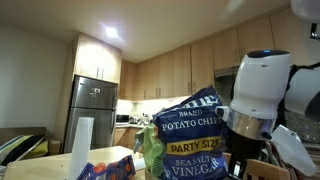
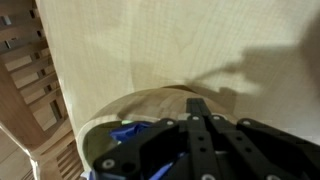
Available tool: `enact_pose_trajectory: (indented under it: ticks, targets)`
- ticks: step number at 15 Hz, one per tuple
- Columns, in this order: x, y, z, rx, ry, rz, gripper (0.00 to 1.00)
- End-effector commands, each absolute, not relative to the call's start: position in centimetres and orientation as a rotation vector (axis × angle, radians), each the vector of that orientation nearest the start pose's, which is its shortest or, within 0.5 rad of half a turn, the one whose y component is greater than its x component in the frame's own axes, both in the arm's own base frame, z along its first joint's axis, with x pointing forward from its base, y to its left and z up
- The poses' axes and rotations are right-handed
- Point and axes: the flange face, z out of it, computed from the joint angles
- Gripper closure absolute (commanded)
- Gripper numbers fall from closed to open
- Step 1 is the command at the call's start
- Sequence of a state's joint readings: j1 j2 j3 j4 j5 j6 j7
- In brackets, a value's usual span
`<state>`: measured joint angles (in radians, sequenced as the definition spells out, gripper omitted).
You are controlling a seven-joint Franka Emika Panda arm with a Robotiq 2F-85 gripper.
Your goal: Place the potato chips bag in the bowl then move the bowl to the middle of the table
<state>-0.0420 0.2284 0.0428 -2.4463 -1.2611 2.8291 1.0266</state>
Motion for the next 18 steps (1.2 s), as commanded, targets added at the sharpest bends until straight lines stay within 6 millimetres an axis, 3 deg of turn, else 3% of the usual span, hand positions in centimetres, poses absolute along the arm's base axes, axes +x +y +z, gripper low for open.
enact_pose_trajectory:
  ticks: [1,18]
  targets:
    - [48.6,5.5,21.0,-3.367,-0.309,-0.689,1.0]
    - [52.1,7.7,20.6,-3.313,-0.307,-0.924,1.0]
